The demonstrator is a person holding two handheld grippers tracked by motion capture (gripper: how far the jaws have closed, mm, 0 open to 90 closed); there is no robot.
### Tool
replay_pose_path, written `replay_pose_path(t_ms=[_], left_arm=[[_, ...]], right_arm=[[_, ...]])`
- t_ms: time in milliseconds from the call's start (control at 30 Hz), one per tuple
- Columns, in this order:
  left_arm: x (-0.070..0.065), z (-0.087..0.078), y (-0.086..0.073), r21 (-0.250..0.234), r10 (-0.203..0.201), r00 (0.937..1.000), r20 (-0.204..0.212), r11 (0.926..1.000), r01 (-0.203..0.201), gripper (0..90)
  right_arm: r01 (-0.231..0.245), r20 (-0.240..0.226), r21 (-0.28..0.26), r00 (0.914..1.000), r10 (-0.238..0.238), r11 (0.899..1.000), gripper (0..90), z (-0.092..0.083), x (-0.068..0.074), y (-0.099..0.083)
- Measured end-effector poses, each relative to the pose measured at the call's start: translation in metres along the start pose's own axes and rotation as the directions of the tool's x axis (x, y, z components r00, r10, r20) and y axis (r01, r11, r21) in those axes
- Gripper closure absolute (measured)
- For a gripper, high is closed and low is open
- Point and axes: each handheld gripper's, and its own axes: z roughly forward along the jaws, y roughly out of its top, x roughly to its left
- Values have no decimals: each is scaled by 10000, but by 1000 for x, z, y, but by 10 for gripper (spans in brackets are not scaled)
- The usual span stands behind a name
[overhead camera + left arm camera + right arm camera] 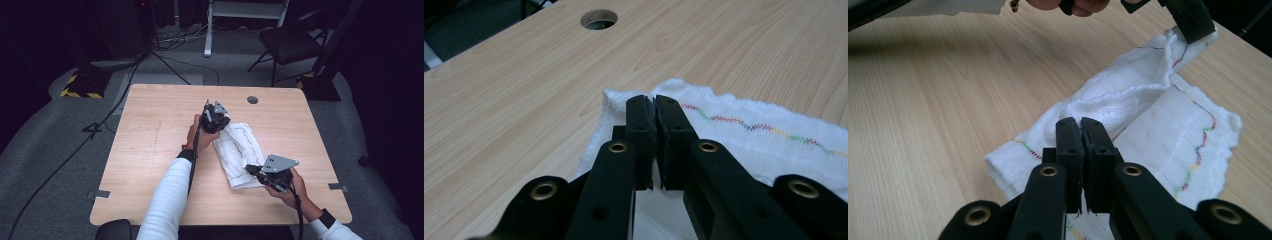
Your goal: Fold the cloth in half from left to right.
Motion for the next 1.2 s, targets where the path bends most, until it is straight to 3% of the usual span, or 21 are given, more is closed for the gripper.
replay_pose_path(t_ms=[267,500,800,1200], left_arm=[[-8,14,8,114,121,9995,299,9999,-125,855],[-13,20,15,164,294,9990,336,9994,-300,855],[-24,35,22,314,577,9977,367,9978,-589,854],[-34,52,27,462,790,9962,375,9957,-807,852]], right_arm=[[-123,109,111,9999,122,9999,874,-4,-4,-5],[-47,261,198,9996,42,9998,874,-9,-3,-8],[-293,548,418,9981,270,9987,873,-17,-11,-21],[-216,537,946,9984,166,9953,871,-18,-16,-31]])
